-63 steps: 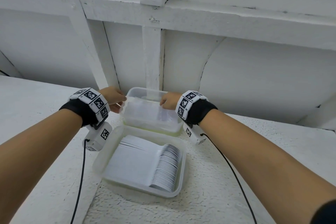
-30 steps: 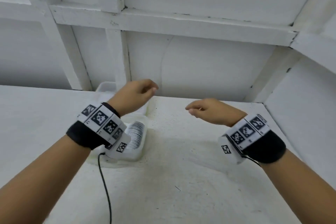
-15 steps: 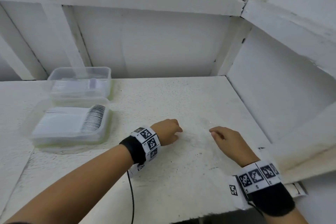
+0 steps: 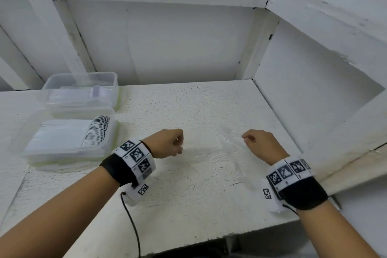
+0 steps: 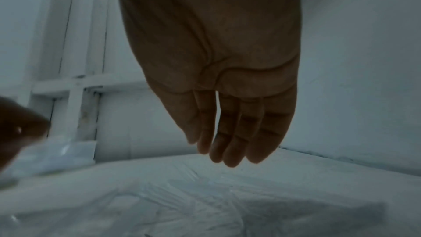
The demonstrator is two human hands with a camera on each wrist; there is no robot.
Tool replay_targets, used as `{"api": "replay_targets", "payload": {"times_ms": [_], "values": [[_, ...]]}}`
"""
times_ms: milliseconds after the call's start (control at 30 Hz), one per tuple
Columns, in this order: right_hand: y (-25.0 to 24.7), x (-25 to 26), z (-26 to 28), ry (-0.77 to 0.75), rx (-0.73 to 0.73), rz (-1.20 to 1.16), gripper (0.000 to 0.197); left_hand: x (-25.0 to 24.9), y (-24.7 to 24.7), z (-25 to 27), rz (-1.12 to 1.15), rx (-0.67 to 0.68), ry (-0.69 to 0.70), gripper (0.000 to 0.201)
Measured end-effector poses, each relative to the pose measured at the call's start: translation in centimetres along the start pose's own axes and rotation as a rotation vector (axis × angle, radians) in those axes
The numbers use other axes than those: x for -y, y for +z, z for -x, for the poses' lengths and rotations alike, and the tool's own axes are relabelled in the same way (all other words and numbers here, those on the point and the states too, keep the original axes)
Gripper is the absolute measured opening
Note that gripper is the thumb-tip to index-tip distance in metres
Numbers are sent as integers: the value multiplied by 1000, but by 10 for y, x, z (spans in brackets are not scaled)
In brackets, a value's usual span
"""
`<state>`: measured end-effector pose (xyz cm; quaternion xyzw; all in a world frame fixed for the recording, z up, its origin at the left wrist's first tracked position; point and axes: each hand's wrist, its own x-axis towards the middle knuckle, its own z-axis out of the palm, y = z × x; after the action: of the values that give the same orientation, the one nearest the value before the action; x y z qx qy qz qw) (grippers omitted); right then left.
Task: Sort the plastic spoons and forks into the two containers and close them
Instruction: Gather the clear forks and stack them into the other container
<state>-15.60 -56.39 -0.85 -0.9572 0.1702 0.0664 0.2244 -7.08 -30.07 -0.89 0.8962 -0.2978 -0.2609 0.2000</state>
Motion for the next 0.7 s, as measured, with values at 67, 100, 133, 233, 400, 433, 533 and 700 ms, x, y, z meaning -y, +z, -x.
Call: {"api": "replay_targets", "payload": {"times_ms": [67, 100, 133, 233, 400, 433, 533, 700], "values": [[5, 4, -17, 15, 97, 133, 31, 7, -4, 8, 89, -43, -28, 12], [8, 6, -24, 16, 143, 196, 32, 11, -5, 12, 98, -68, -45, 8], [12, 7, -30, 12, 175, 249, 33, 14, -5, 14, 105, -92, -61, 4], [19, 11, -38, -1, 204, 353, 26, 21, -3, 19, 101, -142, -98, 5], [-3, 17, -24, -37, 29, 50, 12, 17, 6, 21, 103, -160, -67, 8], [-13, 20, -15, -55, -11, -94, 9, 15, 7, 20, 107, -162, -57, 8], [-36, 33, 15, -45, 28, -692, 9, 5, 12, 11, 83, -173, -22, 15], [-35, 32, 36, 53, 244, -1268, 28, -12, 22, -15, 7, -134, 27, 25]]}}
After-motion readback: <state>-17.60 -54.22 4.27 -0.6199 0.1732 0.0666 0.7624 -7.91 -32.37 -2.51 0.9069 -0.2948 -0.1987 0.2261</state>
